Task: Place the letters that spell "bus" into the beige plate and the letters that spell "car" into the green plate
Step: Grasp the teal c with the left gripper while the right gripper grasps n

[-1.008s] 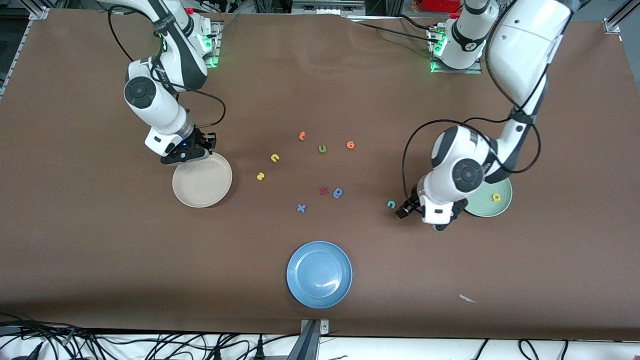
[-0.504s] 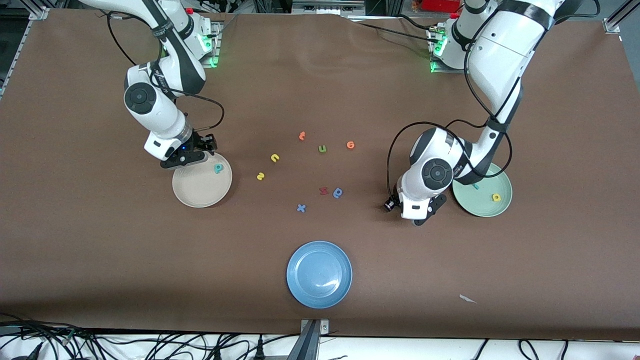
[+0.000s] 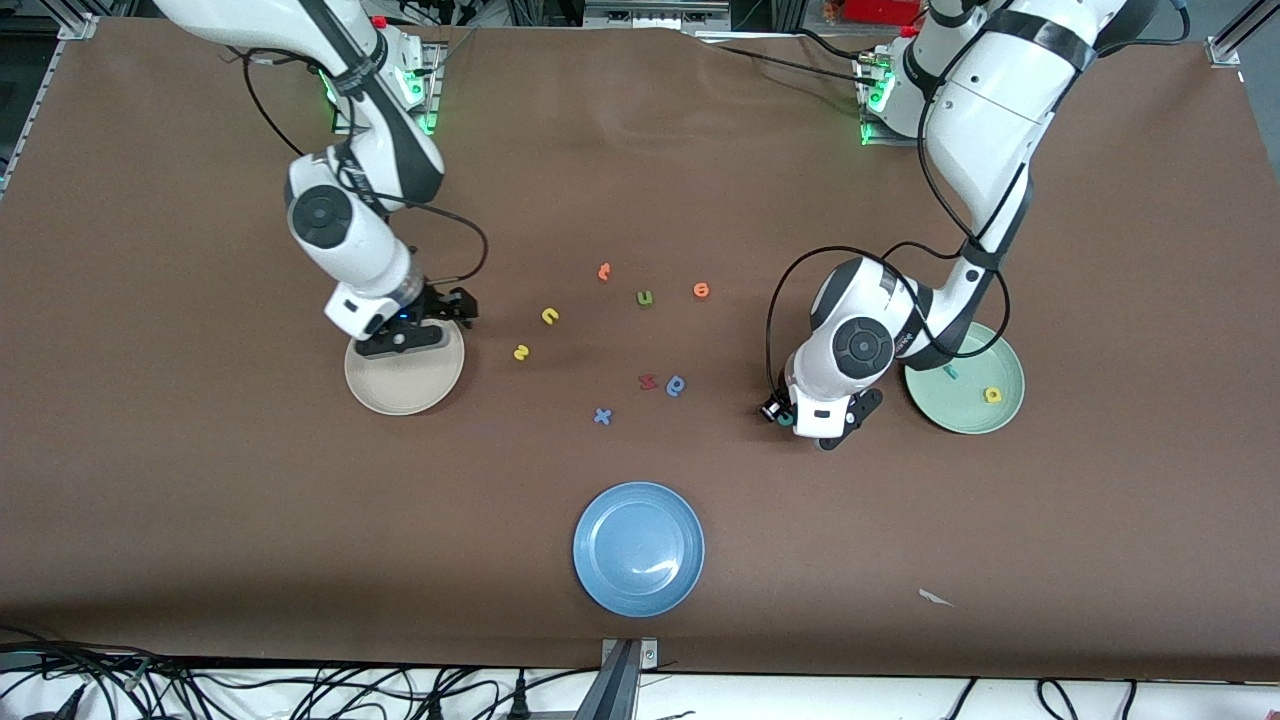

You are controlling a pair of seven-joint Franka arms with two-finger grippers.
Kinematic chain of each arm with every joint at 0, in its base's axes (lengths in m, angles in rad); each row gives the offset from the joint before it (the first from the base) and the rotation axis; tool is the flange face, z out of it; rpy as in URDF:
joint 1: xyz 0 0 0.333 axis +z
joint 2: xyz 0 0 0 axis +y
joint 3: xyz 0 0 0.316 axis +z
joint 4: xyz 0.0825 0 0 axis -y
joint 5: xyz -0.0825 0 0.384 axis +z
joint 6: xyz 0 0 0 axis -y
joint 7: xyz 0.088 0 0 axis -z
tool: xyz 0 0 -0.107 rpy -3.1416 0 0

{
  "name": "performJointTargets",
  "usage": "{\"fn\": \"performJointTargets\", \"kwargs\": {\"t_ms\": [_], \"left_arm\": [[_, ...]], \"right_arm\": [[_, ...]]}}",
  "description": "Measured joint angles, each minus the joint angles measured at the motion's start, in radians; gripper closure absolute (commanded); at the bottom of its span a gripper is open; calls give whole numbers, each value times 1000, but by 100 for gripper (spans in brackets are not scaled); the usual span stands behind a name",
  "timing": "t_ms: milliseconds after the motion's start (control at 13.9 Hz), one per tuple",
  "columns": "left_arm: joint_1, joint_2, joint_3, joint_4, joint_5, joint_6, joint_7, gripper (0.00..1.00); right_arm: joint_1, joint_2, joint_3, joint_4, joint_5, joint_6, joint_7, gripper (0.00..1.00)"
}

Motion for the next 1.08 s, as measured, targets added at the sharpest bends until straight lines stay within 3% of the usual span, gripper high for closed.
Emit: {"fn": "performJointTargets", "kwargs": {"t_ms": [144,504,720,1080], "left_arm": [[0,0,0,1,0,0,-3,50],[1,1,10,10,39,1,-5,47],[4,7,21,33,41,4,-6,47],[4,28,25,53,41,13,-65,47]], "right_arm": [[56,43,0,53,0,0,65,1],[143,153,-31,144,0,1,142,1],[188,202,-74,175,-14,5,143,13],[211,227,-85,184,-21,25,148,13]]}}
